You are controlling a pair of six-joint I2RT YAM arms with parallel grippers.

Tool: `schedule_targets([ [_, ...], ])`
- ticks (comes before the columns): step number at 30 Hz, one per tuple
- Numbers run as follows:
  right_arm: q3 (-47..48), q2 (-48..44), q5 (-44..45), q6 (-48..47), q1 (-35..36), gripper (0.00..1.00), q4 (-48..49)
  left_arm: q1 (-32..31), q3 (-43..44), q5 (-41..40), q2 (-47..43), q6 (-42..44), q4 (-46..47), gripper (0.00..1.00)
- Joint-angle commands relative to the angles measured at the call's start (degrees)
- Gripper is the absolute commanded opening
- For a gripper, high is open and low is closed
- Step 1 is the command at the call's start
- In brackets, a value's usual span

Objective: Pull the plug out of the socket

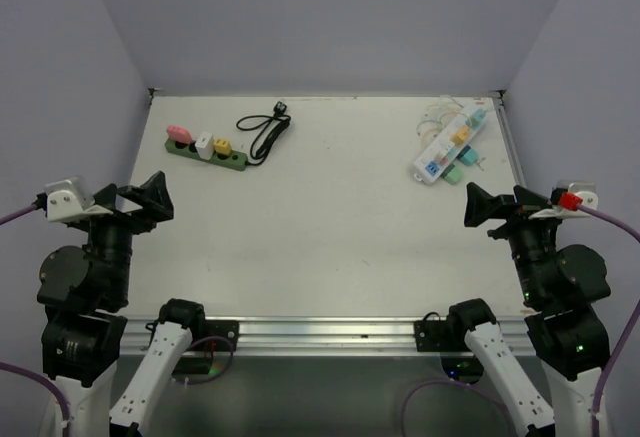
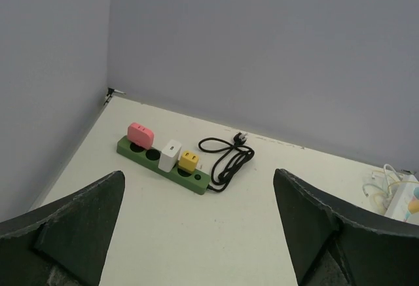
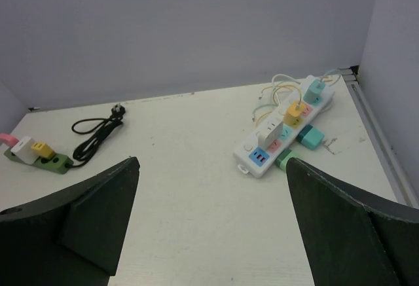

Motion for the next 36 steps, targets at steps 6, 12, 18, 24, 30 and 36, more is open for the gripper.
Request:
schedule_targets([
  [6,0.3,0.45,2.12,1.72,-0.26,0.99,-0.93,-0.26,-2.43,2.22,-0.11,0.64,1.01,1.0],
  [12,0.56,4.65,1.69,2.95,-0.26,0.99,-1.37,-0.26,-4.28,3.89,0.68,0.82,1.88,1.0],
  [18,0.21,9.67,0.89,7.43,-0.26,0.99,-5.41,-0.26,-7.7,7.05,1.03,0.55,2.06,0.99],
  [24,-2.33,15.03,3.79,15.33,-0.26,0.99,-7.35,-0.26,-11.39,8.46,2.43,0.47,2.85,1.0],
  [30,-4.27,20.92,-0.33,17.89,-0.26,0.99,-6.92,-0.26,-17.19,9.08,3.67,-1.99,4.52,1.0],
  [36,-8.66,23.38,3.78,21.13,-0.26,0.99,-3.31,-0.27,-24.31,8.02,3.75,-4.89,8.73,0.99],
])
